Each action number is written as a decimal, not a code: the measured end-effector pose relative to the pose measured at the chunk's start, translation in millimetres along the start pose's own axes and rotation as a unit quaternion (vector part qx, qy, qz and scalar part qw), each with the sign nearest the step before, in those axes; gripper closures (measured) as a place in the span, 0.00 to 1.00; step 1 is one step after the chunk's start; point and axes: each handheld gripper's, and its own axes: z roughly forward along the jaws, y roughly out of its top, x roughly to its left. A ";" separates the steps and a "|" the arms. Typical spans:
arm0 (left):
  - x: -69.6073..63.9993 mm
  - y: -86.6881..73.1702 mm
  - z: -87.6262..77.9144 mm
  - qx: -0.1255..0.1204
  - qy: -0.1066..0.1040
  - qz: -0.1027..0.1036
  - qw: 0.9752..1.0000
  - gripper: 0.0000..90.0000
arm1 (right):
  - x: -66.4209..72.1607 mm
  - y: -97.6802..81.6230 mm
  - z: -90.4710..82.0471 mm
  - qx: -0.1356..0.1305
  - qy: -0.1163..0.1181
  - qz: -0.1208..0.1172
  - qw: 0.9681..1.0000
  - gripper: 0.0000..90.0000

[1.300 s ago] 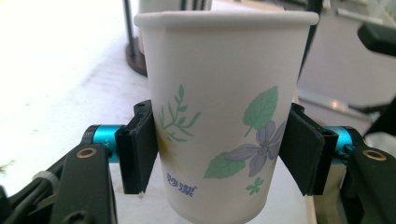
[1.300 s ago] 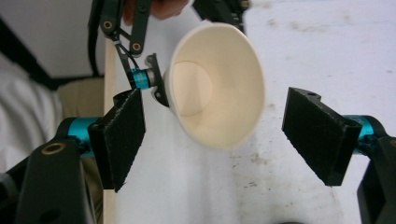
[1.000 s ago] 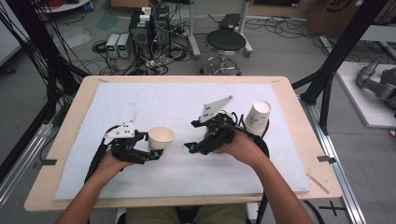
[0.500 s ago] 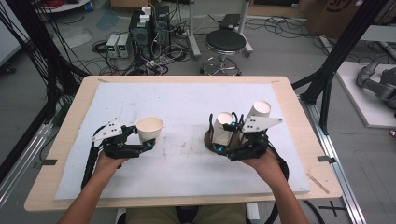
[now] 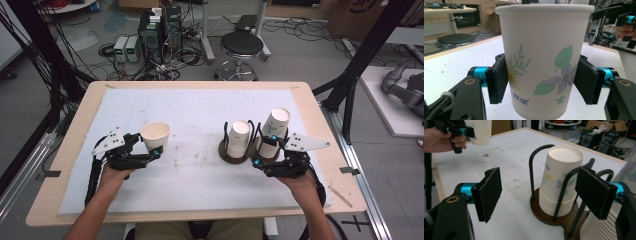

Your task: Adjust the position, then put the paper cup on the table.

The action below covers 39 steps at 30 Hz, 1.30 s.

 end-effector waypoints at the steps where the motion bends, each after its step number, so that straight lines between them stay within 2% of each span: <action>1: -0.3 0.2 -0.4 -0.002 0.001 0.001 1.000 0.37 | -0.8 -1.5 -1.7 -0.002 -0.004 0.000 1.000 0.25; 8: -0.5 -1.9 -6.0 -0.020 0.000 0.020 1.000 0.38 | -0.9 -11.7 -12.8 -0.005 -0.022 0.001 1.000 0.25; 16: 6.0 -3.7 -12.7 -0.042 0.009 0.009 0.999 0.37 | -3.6 -19.7 -19.5 -0.007 -0.037 0.012 0.999 0.25; 25: 10.7 -5.4 -17.9 -0.046 0.021 0.002 0.999 0.36 | -2.2 -22.3 -19.3 -0.001 -0.034 0.013 0.999 0.25; 36: 13.6 -6.9 -18.4 -0.040 0.032 0.003 0.999 0.36 | -1.1 -22.7 -16.3 0.002 -0.029 0.010 1.000 0.25; 39: 15.3 -7.7 -16.4 -0.039 0.041 0.008 0.998 0.36 | -0.4 -23.6 -15.1 0.005 -0.024 0.010 1.000 0.25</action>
